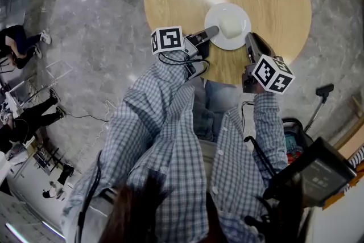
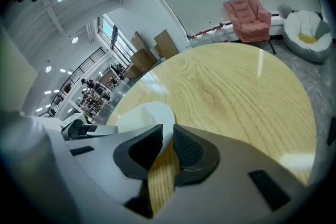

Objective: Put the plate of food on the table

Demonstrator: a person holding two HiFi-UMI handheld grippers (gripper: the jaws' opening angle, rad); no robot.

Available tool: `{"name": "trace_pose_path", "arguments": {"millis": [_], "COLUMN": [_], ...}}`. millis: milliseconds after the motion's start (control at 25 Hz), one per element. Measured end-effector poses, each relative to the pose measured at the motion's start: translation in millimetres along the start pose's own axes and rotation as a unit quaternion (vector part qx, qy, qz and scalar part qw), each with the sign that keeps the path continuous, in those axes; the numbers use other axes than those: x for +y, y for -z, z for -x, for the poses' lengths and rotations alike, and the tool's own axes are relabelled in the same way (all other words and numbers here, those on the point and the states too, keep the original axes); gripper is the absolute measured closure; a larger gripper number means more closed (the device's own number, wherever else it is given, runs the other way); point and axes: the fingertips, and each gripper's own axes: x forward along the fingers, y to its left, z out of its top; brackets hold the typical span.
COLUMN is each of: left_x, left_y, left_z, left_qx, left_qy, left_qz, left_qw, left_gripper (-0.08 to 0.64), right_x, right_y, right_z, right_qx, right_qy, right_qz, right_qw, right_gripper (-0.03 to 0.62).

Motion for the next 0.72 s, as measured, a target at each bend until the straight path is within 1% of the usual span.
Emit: {"name": "trace_pose_path", "arguments": {"millis": [80, 200, 280, 320, 400, 520, 600, 680, 720], "left_x": [1, 3, 5, 6, 9, 11, 12, 12, 12], "left_y": [0, 0, -1, -2, -3, -5, -5, -5, -4], "left_z": [-1, -2, -2, -2, -3, -5, -6, -6, -6], "left_qx": [0.005, 0.004, 0.004, 0.003, 0.003, 0.003, 0.004, 0.005, 0.005], "left_qy": [-0.005, -0.008, -0.011, -0.014, -0.019, -0.022, -0.024, -0.026, -0.025], "left_qz": [-0.002, -0.001, 0.0, 0.0, -0.001, -0.002, 0.0, 0.002, 0.002], "left_qw": [1.0, 1.0, 0.9999, 0.9999, 0.9998, 0.9997, 0.9997, 0.9997, 0.9997], "left_gripper": [0.535, 0.535, 0.535, 0.535, 0.535, 0.535, 0.535, 0.535, 0.535], "right_x": [-5, -4, 1, 5, 15, 39, 55, 65, 69], "right_y": [-3, -9, -11, -11, -10, -5, 3, 17, 24], "right_z": [0, 3, 6, 7, 10, 15, 18, 19, 19], "right_qx": [-0.004, -0.003, 0.001, 0.005, 0.015, 0.028, 0.037, 0.048, 0.054], "right_qy": [0.02, 0.03, 0.032, 0.032, 0.034, 0.03, 0.018, 0.005, 0.003], "right_qz": [0.029, 0.086, 0.137, 0.167, 0.235, 0.336, 0.38, 0.413, 0.434], "right_qw": [0.999, 0.996, 0.99, 0.985, 0.971, 0.941, 0.924, 0.909, 0.899], "right_gripper": [0.523, 0.523, 0.523, 0.523, 0.523, 0.523, 0.523, 0.523, 0.523]}}
